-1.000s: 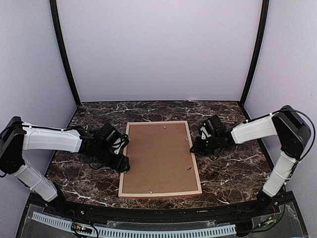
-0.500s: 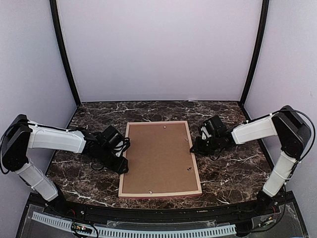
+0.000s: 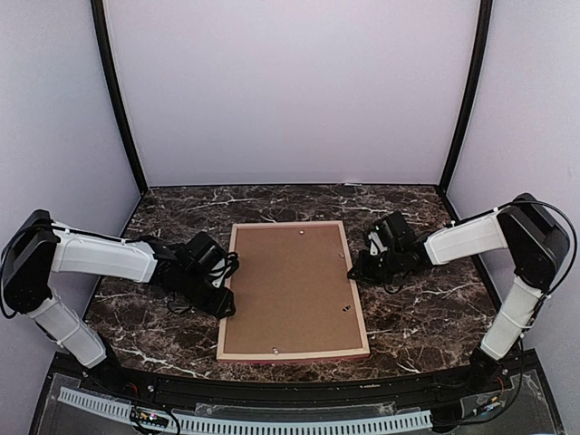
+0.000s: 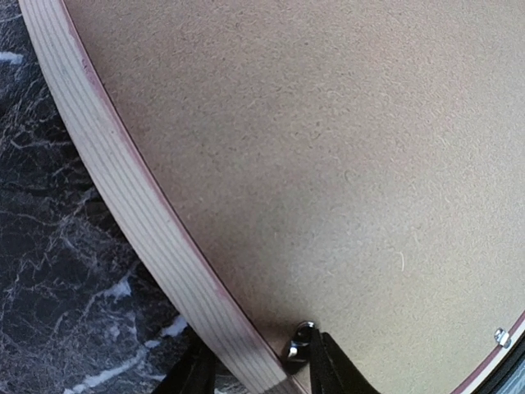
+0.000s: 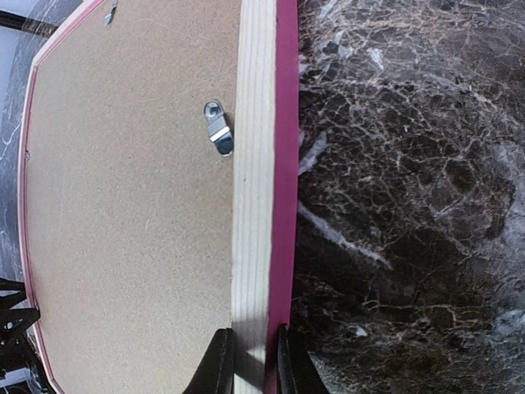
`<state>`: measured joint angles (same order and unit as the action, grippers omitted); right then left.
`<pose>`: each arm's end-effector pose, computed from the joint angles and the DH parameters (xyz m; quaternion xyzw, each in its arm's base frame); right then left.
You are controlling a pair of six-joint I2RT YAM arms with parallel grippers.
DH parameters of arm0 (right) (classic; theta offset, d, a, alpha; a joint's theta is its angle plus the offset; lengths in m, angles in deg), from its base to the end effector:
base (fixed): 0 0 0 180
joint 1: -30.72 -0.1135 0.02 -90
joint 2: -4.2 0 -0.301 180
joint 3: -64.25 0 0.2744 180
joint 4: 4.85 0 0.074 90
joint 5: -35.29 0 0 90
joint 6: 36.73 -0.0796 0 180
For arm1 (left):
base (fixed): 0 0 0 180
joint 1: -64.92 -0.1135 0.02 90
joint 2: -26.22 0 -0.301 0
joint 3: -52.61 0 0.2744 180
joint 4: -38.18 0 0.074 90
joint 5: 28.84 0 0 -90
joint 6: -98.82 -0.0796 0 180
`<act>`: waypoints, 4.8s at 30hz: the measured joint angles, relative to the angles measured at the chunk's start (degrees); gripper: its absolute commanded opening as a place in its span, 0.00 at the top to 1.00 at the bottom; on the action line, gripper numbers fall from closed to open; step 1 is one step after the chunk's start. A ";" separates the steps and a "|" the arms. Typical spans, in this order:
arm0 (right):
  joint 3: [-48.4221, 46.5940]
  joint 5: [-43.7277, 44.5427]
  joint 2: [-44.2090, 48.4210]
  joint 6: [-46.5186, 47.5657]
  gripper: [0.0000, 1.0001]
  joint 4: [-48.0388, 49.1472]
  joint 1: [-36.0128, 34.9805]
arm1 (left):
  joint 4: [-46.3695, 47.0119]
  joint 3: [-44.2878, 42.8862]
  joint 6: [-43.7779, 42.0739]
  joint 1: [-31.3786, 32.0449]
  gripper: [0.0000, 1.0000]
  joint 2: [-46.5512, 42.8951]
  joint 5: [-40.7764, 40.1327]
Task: Put the photo into the frame
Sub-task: Press the fastener onto the backboard.
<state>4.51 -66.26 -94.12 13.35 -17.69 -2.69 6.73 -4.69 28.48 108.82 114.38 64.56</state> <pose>0.3025 0.2186 0.1214 0.0201 0.9394 0.2724 0.2069 0.2253 -0.2233 0.1377 0.2107 0.9474 -0.1505 0.1882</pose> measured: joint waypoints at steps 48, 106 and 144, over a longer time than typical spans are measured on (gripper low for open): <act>-0.46 -0.31 0.09 1.27 0.96 -1.05 -0.02 | 0.87 -12.63 3.21 -11.65 0.51 11.87 1.03; 3.21 14.62 9.49 -10.40 0.38 -16.20 -18.43 | 8.00 -11.08 14.32 -9.40 0.93 12.00 -1.81; 0.81 11.08 8.17 1.92 0.46 -21.64 -20.13 | 8.44 -10.36 14.10 -9.22 0.93 11.43 -2.25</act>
<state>5.32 -55.18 -85.94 15.27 -39.33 -22.82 15.16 -15.05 42.58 99.60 125.81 62.31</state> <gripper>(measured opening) 0.530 0.161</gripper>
